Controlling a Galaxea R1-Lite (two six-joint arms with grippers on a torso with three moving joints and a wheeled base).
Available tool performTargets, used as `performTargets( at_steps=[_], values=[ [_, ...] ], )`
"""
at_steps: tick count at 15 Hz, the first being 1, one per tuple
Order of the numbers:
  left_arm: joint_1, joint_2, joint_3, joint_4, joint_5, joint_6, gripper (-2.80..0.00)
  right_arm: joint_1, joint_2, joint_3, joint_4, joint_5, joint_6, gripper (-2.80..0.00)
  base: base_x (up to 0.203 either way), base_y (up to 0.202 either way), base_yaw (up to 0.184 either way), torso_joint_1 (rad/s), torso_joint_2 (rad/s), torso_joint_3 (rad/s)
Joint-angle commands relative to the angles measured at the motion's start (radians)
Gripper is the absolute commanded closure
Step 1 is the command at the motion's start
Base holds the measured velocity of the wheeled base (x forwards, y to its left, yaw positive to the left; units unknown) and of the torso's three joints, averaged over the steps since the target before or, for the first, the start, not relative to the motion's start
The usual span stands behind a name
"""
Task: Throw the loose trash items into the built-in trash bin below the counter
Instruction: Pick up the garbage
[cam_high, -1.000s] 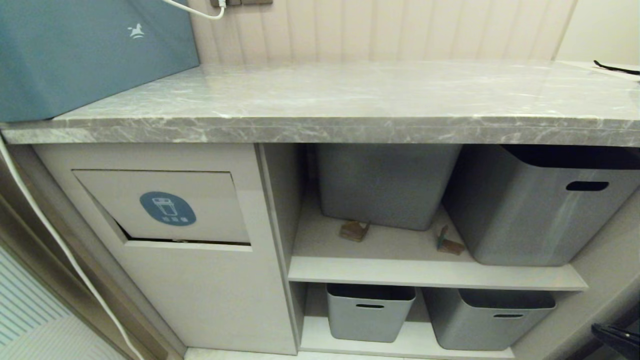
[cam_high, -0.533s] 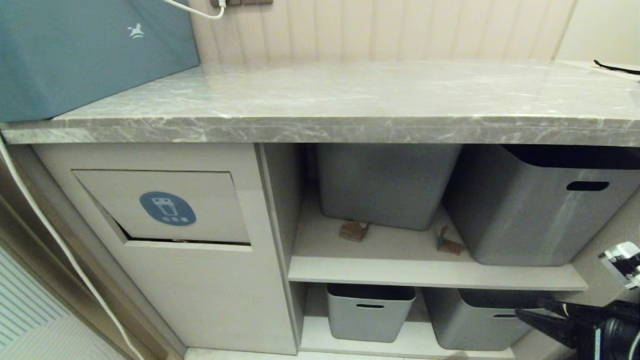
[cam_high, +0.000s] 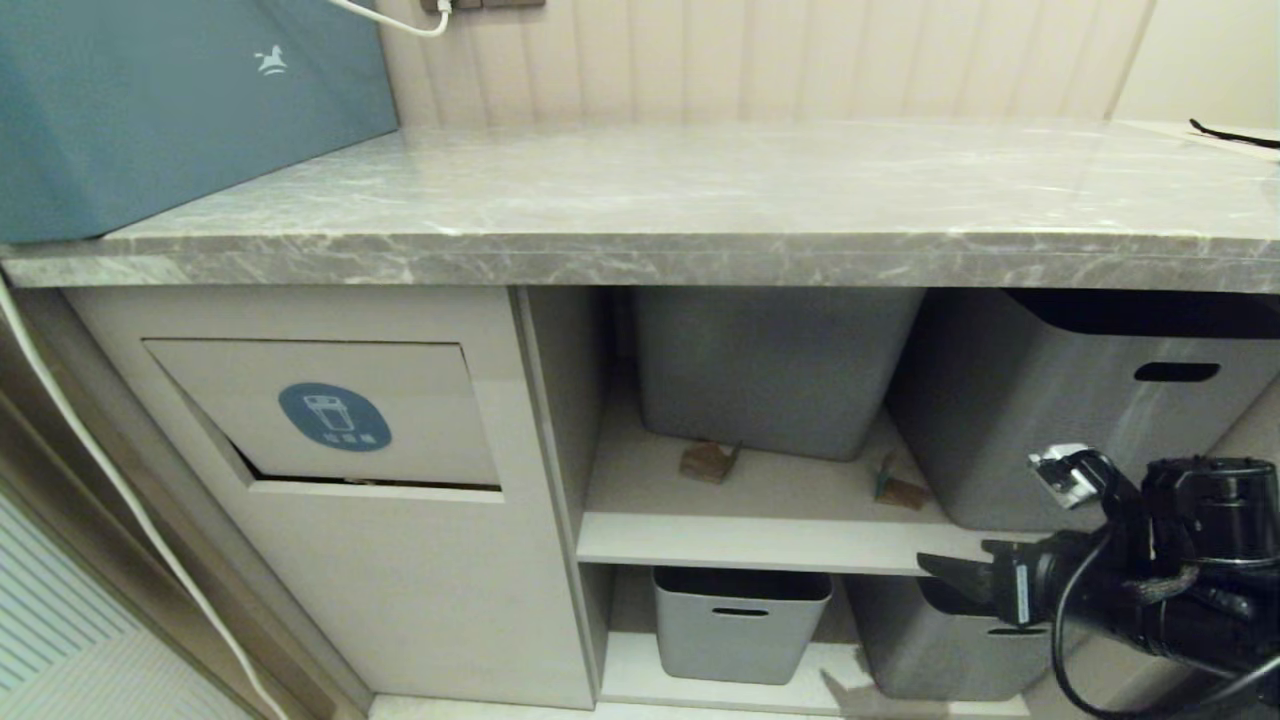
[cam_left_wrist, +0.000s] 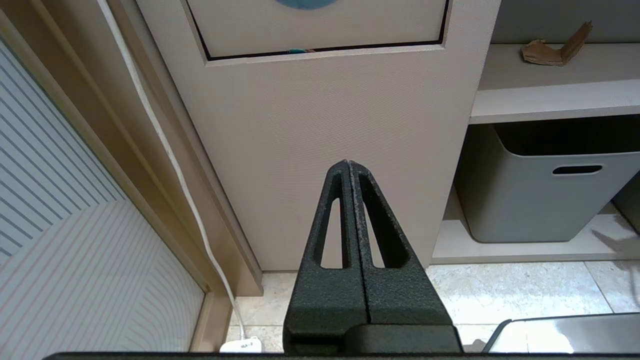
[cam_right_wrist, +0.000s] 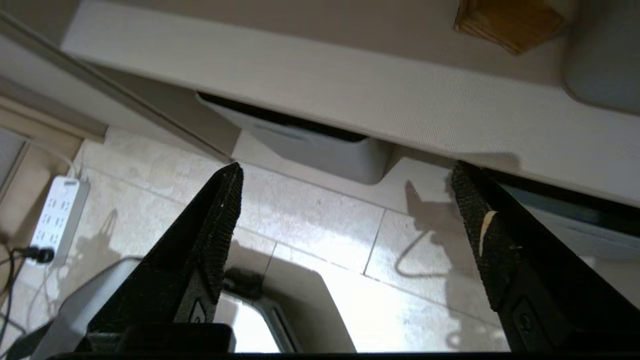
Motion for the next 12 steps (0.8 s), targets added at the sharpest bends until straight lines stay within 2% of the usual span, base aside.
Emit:
performTargets(
  at_steps=[1,4,7,12],
  values=[
    [0.001,0.0,0.0,0.0,0.0,0.0,0.0,0.02,0.14,-0.01,-0.08,-0.004,0.017,-2.8,0.0,0.0,0.0,0.0,0.0,0.0],
    [0.001,0.0,0.0,0.0,0.0,0.0,0.0,0.058,0.249,-0.047,-0.185,-0.054,0.032,-2.8,0.0,0.0,0.0,0.0,0.0,0.0],
    [0.001,0.0,-0.001,0.0,0.0,0.0,0.0,0.073,0.343,-0.112,-0.295,-0.215,0.032,-2.8,0.0,0.0,0.0,0.0,0.0,0.0],
    [0.001,0.0,0.0,0.0,0.0,0.0,0.0,0.077,0.451,-0.203,-0.326,-0.264,0.013,-2.8,0.0,0.0,0.0,0.0,0.0,0.0]
  ],
)
